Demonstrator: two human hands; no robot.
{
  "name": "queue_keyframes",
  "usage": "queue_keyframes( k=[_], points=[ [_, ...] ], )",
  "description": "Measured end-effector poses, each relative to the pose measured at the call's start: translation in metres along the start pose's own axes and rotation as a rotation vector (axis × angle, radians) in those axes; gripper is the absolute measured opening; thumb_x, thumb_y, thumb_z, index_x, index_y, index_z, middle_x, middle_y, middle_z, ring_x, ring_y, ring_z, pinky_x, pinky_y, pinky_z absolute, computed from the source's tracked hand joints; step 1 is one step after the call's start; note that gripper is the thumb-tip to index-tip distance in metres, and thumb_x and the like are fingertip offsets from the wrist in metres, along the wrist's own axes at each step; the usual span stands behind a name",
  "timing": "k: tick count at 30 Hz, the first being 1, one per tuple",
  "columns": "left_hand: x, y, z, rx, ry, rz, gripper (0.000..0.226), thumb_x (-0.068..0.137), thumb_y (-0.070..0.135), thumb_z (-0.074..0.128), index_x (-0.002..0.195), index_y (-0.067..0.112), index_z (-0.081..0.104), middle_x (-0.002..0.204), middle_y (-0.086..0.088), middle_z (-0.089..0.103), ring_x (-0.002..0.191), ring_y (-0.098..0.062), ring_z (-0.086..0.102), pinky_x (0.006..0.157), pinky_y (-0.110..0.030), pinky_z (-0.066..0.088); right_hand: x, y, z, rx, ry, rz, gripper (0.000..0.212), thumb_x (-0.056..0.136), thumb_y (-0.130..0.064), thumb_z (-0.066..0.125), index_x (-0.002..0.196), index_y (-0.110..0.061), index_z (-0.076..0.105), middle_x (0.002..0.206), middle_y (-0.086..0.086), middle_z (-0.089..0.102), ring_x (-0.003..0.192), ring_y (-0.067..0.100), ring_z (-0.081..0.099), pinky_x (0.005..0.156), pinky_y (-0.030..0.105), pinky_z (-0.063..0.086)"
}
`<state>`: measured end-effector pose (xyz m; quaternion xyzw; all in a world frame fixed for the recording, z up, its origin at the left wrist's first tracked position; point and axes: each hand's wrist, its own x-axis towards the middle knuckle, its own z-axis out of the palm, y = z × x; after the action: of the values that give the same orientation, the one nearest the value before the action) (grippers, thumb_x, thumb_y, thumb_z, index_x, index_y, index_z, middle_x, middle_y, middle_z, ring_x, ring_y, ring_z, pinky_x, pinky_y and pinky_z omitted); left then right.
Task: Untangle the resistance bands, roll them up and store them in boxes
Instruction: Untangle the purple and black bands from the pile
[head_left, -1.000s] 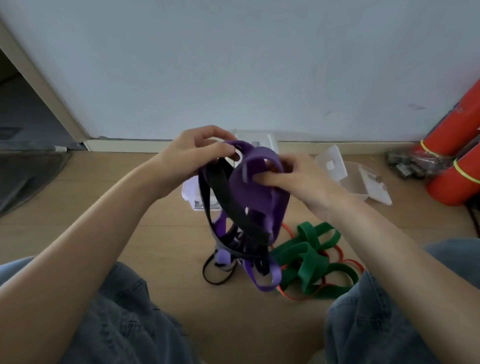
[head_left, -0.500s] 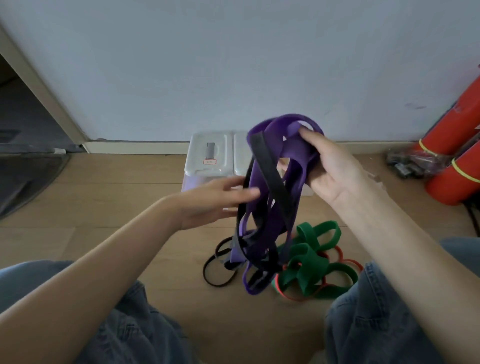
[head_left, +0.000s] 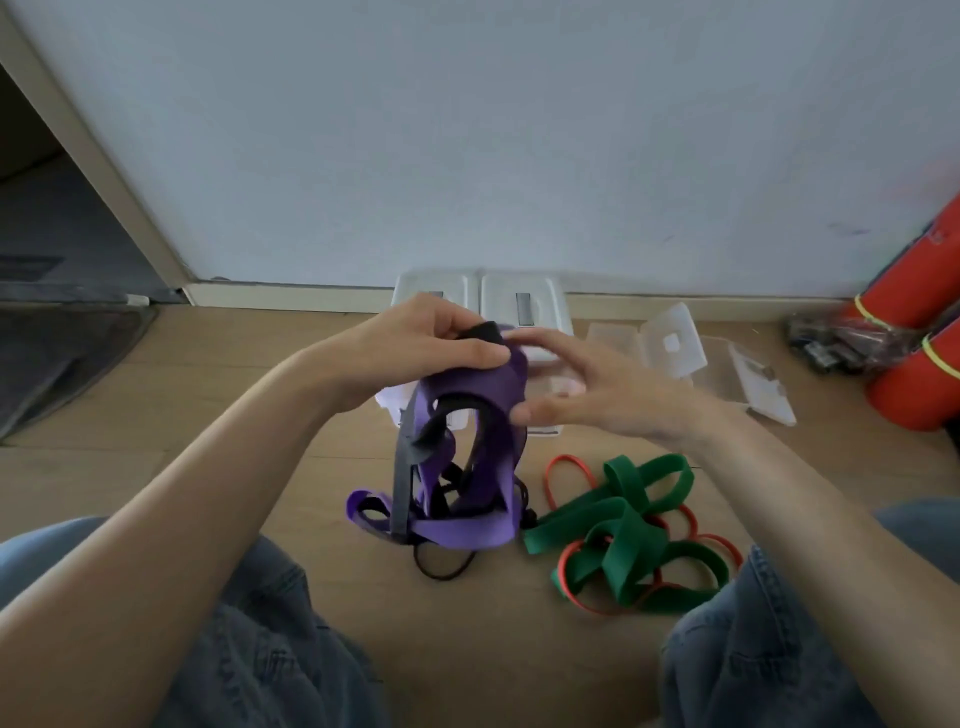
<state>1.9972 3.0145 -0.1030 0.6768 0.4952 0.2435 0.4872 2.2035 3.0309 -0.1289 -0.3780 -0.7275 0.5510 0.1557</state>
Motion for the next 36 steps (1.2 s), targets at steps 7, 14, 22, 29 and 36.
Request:
queue_keyframes(
  k=[7, 14, 22, 29, 36],
  points=[
    [-0.003, -0.009, -0.014, 0.126, 0.1, -0.007, 0.018, 0.086, 0.029, 0.064, 0.089, 0.013, 0.073, 0.083, -0.006, 0.072, 0.072, -0.005, 0.062, 0.07, -0.019, 0.048, 0.007, -0.001, -0.001, -0.05, 0.129, -0.067, 0.03, 0.073, -0.025, 0.077, 0.099, -0.029, 0.063, 0.097, 0.002, 0.064, 0.067, 0.009, 0.064, 0.062, 0.022, 0.053],
    [-0.004, 0.002, -0.012, 0.177, 0.12, 0.042, 0.032, 0.09, 0.028, 0.058, 0.062, 0.012, 0.06, 0.05, 0.009, 0.055, 0.047, -0.004, 0.046, 0.052, -0.012, 0.037, -0.001, 0.011, -0.02, -0.25, 0.195, 0.145, 0.07, 0.069, -0.038, 0.078, 0.13, -0.037, 0.043, 0.127, -0.016, 0.044, 0.091, 0.01, 0.065, 0.077, 0.023, 0.052],
    [-0.003, 0.008, -0.003, 0.019, 0.108, 0.079, 0.041, 0.089, 0.02, 0.06, 0.051, 0.013, 0.046, 0.048, 0.006, 0.042, 0.044, -0.008, 0.031, 0.046, -0.013, 0.029, 0.014, 0.002, 0.017, -0.222, 0.102, 0.045, 0.011, 0.086, -0.022, 0.065, 0.096, -0.017, 0.061, 0.077, -0.009, 0.062, 0.061, 0.006, 0.058, 0.064, 0.023, 0.049],
    [0.009, -0.024, 0.025, -0.015, -0.099, -0.068, 0.061, 0.075, 0.037, 0.075, 0.127, 0.032, 0.046, 0.123, 0.015, 0.055, 0.101, -0.002, 0.061, 0.086, -0.019, 0.048, -0.001, -0.026, -0.004, 0.671, 0.241, -0.255, 0.015, 0.079, -0.015, 0.06, 0.087, -0.004, 0.065, 0.074, 0.005, 0.068, 0.062, 0.012, 0.064, 0.059, 0.019, 0.053],
    [0.011, -0.029, 0.033, -0.002, -0.072, 0.011, 0.008, 0.092, 0.016, 0.057, 0.087, 0.01, 0.054, 0.071, 0.002, 0.064, 0.061, -0.011, 0.053, 0.053, -0.019, 0.042, -0.008, -0.022, -0.037, 0.832, 0.636, -0.29, 0.032, 0.092, -0.013, 0.05, 0.063, -0.015, 0.065, 0.067, -0.001, 0.058, 0.053, 0.01, 0.049, 0.05, 0.02, 0.038]
  ],
)
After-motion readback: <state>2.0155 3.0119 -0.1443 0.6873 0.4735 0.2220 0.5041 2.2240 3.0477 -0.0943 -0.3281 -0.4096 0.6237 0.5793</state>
